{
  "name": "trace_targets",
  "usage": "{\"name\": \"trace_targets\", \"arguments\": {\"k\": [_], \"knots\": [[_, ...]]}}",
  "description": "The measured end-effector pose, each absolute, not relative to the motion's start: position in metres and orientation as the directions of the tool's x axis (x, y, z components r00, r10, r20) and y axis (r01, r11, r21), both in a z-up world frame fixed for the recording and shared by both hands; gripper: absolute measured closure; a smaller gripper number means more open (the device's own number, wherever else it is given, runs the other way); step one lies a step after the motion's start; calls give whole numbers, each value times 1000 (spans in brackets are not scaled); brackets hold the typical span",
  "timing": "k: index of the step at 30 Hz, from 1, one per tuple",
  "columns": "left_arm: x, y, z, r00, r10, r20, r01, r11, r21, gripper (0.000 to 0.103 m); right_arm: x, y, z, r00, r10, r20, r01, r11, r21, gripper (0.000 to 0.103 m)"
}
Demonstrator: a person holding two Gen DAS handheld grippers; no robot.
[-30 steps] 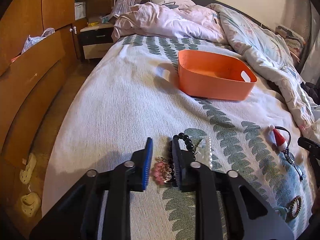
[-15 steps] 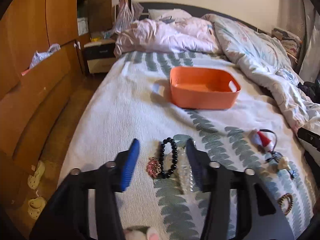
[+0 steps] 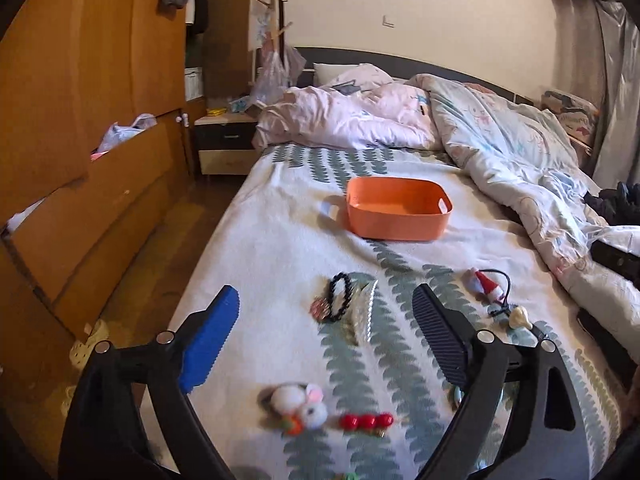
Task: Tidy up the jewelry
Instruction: 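Move left tool toward green hair clip while right tool approaches blue hair clip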
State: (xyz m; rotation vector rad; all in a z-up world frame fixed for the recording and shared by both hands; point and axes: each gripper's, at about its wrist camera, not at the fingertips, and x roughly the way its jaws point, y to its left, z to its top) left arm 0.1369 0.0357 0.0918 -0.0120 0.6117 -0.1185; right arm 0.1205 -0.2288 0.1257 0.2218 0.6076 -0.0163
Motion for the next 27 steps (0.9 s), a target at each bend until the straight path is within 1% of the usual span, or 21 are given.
{"name": "trace_targets", "arguments": {"k": [4, 8, 10, 13, 18, 21, 25, 27], "knots": [[110, 37, 80, 813, -86, -576, 90, 996, -22, 15, 93, -217, 127, 827, 57, -559, 61, 980, 189, 18], [82, 40, 57, 797, -75, -600, 92, 996, -3, 15, 62, -203, 110, 817, 71, -572, 42, 983, 181, 17], [69, 43, 46, 790, -67, -609, 84, 996, 0, 15, 45, -194, 94, 804, 73, -590, 37, 984, 173, 17], [53, 49, 30, 766, -82, -638, 81, 996, -31, 14, 22, -185, 66, 779, 83, -622, 37, 983, 178, 17], [39, 44, 13, 733, -89, -675, 97, 995, -26, 14, -3, -167, 21, 720, 94, -687, 45, 982, 182, 17], [32, 43, 1, 726, -64, -684, 87, 996, -1, 14, -9, -153, 4, 697, 63, -715, 40, 991, 127, 17], [33, 39, -15, 687, -72, -723, 104, 995, 0, 14, -8, -137, -3, 688, 23, -725, 21, 998, 52, 17], [35, 35, -19, 696, -30, -718, 90, 995, 46, 14, -7, -135, -6, 684, 16, -729, 21, 999, 41, 17]]}}
